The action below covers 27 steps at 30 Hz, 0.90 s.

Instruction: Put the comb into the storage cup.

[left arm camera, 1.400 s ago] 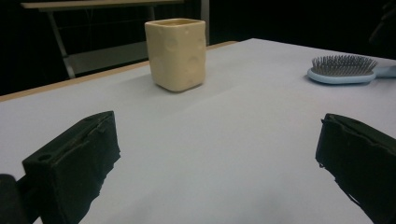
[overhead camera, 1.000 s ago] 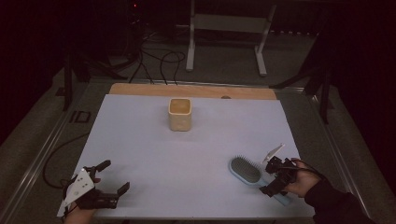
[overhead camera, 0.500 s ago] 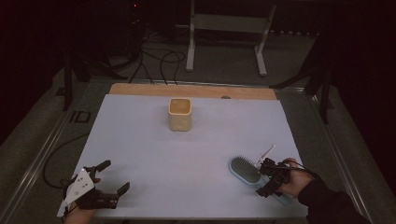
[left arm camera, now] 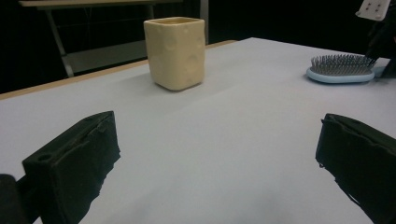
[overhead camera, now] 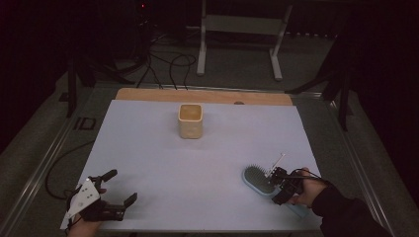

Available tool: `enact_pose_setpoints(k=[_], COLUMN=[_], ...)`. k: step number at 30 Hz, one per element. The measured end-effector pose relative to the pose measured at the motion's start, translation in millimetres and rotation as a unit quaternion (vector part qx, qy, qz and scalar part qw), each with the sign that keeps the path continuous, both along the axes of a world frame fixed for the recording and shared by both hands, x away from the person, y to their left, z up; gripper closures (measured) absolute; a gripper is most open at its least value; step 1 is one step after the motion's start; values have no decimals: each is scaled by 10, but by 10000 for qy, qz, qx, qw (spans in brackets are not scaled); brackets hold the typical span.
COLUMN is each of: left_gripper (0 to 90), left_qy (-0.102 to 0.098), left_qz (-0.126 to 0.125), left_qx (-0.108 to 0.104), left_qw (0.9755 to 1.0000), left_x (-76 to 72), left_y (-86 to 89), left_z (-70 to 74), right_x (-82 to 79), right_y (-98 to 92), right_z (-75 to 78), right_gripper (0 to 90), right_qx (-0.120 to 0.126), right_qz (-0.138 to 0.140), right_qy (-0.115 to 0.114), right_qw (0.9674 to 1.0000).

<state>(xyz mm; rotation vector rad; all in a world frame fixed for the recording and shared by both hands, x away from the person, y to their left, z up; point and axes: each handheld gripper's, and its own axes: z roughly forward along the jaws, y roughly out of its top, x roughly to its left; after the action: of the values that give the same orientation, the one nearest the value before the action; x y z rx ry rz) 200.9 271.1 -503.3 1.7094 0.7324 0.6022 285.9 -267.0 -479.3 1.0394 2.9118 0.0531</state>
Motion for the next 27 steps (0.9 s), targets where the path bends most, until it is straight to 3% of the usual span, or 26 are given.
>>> enact_pose_setpoints(k=[5, 11, 13, 21, 27], left_gripper=[0, 0, 0, 0, 0], left_qy=[1, 5, 8, 33, 49], left_qz=[0, 1, 0, -23, -22], left_qx=[-3, -6, -7, 12, 6], left_qw=[10000, 10000, 10000, 10000, 10000], left_x=[0, 0, 2, 5, 7], left_y=[0, 0, -1, -6, -4], left_z=[-1, -2, -4, -12, -15], right_x=[15, 39, 41, 31, 26], right_y=[18, 26, 32, 52, 92], right_z=[-10, -30, -46, -80, -84], right_gripper=[572, 624, 656, 690, 699], right_qx=[-49, -82, -107, -145, -239], right_qz=[-148, -150, -29, 21, -167], right_qy=[84, 192, 166, 143, 148], right_qw=[9998, 9997, 9998, 9998, 9995])
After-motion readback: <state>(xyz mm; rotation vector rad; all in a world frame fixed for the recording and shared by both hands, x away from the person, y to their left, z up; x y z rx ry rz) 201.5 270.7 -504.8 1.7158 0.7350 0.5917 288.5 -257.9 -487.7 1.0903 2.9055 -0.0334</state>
